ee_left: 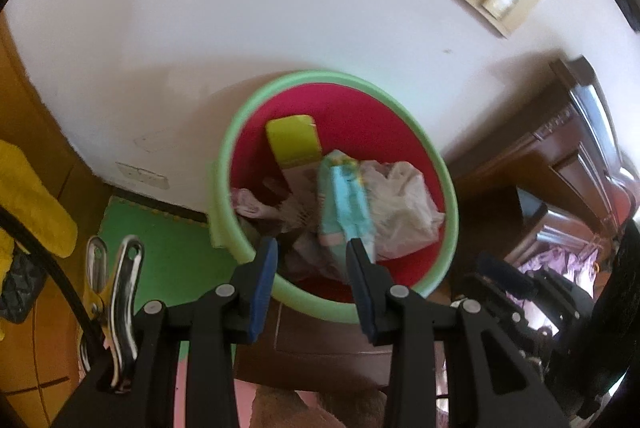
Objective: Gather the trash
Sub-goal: 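Move both open grippers back toward the remaining trash on the nightstand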
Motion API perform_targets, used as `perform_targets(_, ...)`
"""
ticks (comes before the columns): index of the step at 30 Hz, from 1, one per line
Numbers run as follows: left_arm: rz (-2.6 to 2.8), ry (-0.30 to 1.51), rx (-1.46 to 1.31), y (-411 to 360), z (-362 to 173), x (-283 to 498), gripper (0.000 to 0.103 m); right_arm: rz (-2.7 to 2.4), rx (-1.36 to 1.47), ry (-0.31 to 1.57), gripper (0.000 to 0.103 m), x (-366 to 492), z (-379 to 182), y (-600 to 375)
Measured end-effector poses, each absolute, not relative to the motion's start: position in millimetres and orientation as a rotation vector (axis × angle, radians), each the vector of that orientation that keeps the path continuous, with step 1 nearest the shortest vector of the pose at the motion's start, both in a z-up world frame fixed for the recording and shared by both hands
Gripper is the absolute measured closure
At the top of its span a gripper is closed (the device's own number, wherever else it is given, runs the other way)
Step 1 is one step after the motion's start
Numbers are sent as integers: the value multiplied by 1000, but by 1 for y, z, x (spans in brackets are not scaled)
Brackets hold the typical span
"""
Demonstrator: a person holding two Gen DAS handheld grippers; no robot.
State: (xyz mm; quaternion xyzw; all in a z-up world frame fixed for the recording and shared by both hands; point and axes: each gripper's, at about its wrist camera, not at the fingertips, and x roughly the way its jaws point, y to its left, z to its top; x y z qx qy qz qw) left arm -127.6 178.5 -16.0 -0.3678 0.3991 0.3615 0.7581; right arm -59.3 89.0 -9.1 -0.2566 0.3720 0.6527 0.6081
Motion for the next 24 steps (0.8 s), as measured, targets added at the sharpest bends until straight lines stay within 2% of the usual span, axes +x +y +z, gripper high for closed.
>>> perform_targets(24,584,973,-683,109,-12,-21,66,1253,-497,950,78,46,-24,-3)
